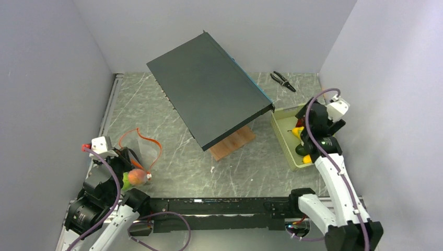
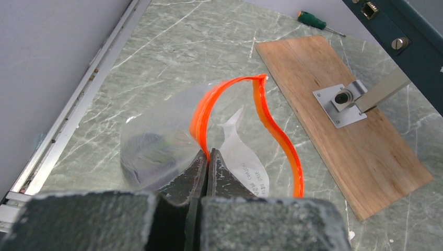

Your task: Place the food in the zip-top bag and seal the zipper

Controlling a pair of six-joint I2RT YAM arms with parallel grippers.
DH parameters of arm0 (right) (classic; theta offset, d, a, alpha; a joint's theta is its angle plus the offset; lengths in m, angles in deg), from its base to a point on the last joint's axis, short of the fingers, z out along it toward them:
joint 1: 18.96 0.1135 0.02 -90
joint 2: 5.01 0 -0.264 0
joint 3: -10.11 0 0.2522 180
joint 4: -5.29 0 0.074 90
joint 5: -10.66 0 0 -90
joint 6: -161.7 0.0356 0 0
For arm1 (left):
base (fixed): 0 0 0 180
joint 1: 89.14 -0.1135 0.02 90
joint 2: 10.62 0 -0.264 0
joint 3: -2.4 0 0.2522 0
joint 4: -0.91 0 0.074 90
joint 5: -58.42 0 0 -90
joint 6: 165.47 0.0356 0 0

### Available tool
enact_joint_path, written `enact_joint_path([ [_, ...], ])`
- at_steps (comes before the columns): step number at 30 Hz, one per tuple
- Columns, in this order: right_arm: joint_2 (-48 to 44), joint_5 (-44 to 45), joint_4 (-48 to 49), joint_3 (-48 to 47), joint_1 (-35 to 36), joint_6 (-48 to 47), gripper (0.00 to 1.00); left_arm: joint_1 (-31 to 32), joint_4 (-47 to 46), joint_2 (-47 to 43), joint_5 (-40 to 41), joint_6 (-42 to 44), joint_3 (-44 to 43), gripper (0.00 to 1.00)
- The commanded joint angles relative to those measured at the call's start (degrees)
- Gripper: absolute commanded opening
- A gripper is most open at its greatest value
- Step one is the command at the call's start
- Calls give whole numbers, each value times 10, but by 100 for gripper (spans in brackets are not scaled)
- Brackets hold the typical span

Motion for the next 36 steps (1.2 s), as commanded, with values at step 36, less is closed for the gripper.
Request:
enact_joint_path([
  [36,65,-576,136,130,-235,20,98,5,-10,17,3,-6,-5,0],
])
